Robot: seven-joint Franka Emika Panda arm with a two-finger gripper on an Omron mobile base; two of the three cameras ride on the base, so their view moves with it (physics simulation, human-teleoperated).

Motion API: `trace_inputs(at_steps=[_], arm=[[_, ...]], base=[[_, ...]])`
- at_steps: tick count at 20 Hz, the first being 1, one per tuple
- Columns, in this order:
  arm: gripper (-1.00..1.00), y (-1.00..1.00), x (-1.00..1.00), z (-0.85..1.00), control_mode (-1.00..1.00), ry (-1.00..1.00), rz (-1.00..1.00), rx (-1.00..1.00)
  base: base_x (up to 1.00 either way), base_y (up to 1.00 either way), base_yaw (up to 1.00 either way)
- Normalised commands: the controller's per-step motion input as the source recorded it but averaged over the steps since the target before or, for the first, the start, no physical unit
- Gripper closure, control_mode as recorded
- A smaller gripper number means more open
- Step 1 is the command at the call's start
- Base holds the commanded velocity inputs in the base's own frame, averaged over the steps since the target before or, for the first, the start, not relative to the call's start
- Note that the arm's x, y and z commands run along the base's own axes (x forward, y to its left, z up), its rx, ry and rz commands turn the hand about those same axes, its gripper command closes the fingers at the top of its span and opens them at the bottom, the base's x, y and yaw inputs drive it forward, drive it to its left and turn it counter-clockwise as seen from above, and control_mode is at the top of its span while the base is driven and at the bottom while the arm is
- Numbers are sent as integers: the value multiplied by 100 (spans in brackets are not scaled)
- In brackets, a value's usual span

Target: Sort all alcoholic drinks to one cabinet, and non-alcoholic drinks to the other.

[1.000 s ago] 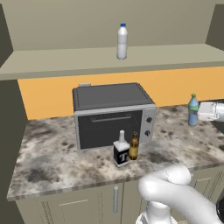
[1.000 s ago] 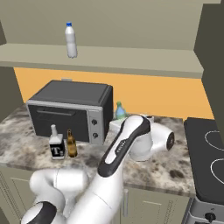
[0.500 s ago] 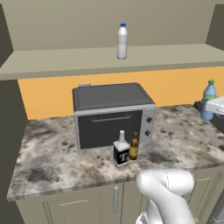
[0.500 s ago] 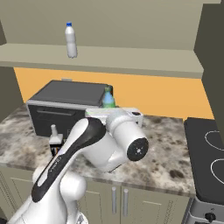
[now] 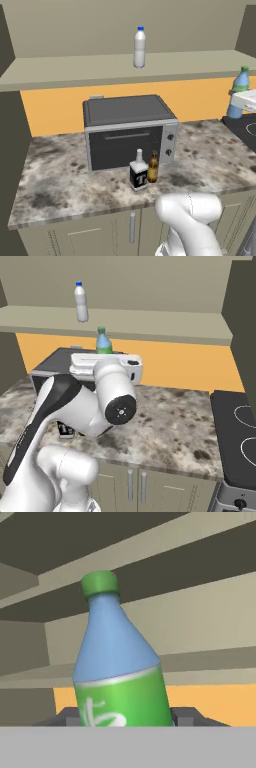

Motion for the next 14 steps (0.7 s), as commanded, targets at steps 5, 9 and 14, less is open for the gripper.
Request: trace_inputs(at_steps=[5, 9, 14], arm=[[100, 19, 32, 67, -100, 0, 0, 0], [100, 20, 30, 50, -100, 0, 0, 0], [100, 13, 58, 20, -100, 0, 1, 0]], base=[[0, 0, 0], [0, 0, 0], [0, 0, 0]])
